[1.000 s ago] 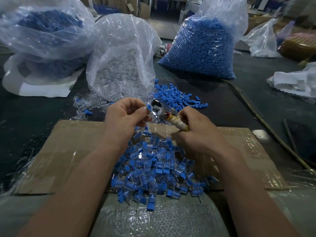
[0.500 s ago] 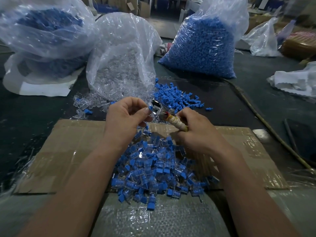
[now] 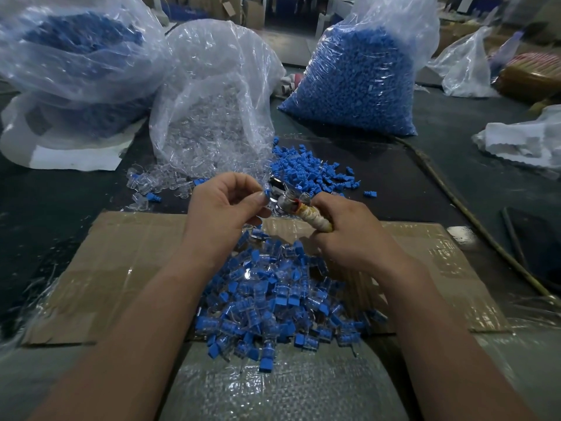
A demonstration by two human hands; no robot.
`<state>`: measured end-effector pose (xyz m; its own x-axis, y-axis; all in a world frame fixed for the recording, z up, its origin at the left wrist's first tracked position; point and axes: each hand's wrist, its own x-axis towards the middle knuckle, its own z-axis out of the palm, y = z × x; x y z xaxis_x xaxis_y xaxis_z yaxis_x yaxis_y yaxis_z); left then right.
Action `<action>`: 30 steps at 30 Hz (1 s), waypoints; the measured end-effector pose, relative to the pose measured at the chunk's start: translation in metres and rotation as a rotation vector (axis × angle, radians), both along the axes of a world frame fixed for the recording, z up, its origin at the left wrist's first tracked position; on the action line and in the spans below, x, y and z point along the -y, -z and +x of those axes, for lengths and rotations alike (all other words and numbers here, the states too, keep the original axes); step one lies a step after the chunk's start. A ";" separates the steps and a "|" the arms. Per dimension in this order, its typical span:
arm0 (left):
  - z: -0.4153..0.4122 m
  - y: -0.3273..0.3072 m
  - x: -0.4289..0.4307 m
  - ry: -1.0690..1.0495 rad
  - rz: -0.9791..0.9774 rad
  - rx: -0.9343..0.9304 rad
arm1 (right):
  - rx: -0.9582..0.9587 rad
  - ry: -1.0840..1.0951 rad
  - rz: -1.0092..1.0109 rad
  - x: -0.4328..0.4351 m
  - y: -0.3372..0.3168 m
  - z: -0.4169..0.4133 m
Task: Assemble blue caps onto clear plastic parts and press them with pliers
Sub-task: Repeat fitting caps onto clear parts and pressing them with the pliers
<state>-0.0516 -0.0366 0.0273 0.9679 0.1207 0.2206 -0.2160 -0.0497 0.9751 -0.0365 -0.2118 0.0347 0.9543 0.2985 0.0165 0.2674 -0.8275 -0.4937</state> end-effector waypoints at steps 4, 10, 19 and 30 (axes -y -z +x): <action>-0.002 -0.001 0.002 -0.016 0.017 0.016 | 0.013 0.019 0.035 -0.001 -0.001 -0.002; -0.002 0.001 0.003 -0.053 0.042 0.007 | 0.018 0.030 0.022 -0.003 -0.001 -0.003; -0.001 0.000 0.001 -0.073 0.062 -0.002 | 0.064 0.021 0.015 -0.004 0.002 -0.001; -0.001 -0.002 -0.006 -0.078 0.054 -0.034 | 0.062 0.071 -0.020 0.012 -0.001 0.008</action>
